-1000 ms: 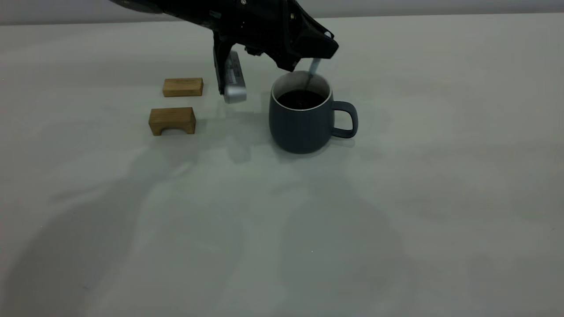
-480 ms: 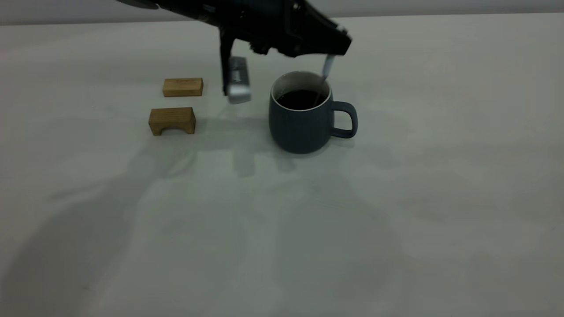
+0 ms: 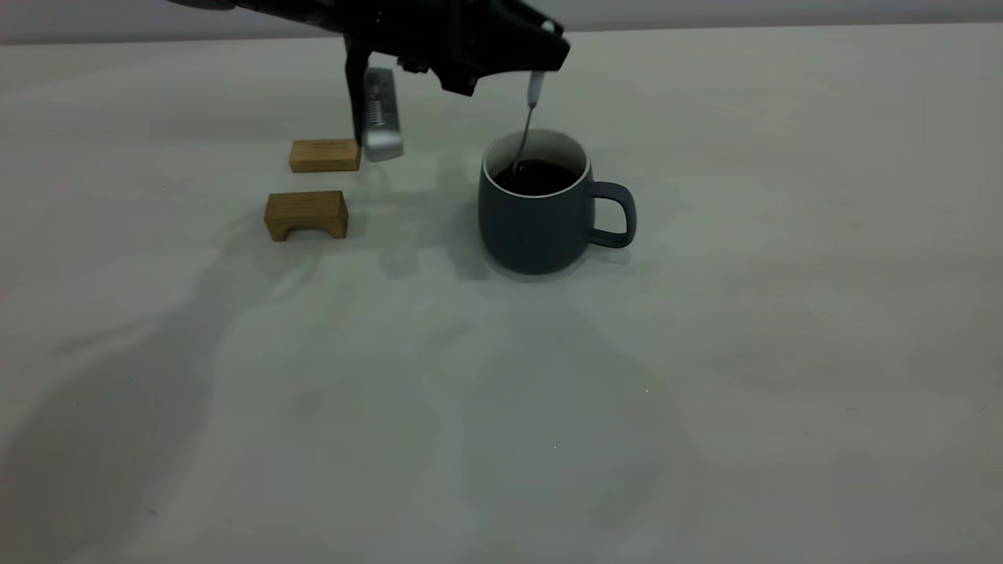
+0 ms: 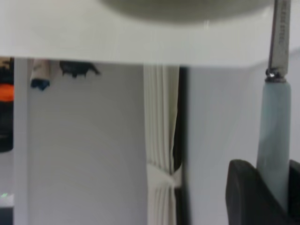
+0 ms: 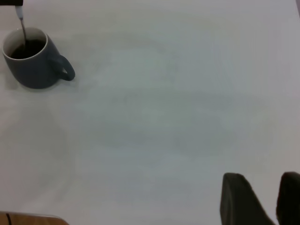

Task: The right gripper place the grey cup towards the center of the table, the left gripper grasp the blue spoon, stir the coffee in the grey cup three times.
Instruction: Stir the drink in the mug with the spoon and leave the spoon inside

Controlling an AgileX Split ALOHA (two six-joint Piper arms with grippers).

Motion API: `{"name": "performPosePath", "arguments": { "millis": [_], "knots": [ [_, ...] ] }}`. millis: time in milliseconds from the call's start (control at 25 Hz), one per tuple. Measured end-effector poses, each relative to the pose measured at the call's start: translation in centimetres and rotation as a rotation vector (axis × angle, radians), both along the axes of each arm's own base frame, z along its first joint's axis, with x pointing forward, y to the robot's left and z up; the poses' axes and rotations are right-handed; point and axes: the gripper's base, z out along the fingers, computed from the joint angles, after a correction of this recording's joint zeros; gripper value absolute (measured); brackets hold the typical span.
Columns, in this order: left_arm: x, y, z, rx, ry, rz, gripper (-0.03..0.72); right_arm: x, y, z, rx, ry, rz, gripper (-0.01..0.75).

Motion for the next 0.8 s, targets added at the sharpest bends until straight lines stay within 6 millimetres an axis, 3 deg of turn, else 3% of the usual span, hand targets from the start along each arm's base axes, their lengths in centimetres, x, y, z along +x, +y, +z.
{"name": "performPosePath", "arguments": {
  "millis": [240, 480, 800],
  "knots": [
    [-0.9, -1.2, 0.8, -0.100, 0.036, -0.063, 0.176, 0.0, 0.0, 0.0, 0.000, 0.000, 0.000, 0.237],
    [-1.7, -1.0, 0.0, -0.017, 0.177, -0.099, 0.176, 0.0, 0.0, 0.0, 0.000, 0.000, 0.000, 0.237],
    [-0.6, 0.3, -0.7, 0.089, 0.025, -0.061, 0.176, 0.0, 0.0, 0.0, 0.000, 0.000, 0.000, 0.237]
  ]
}}
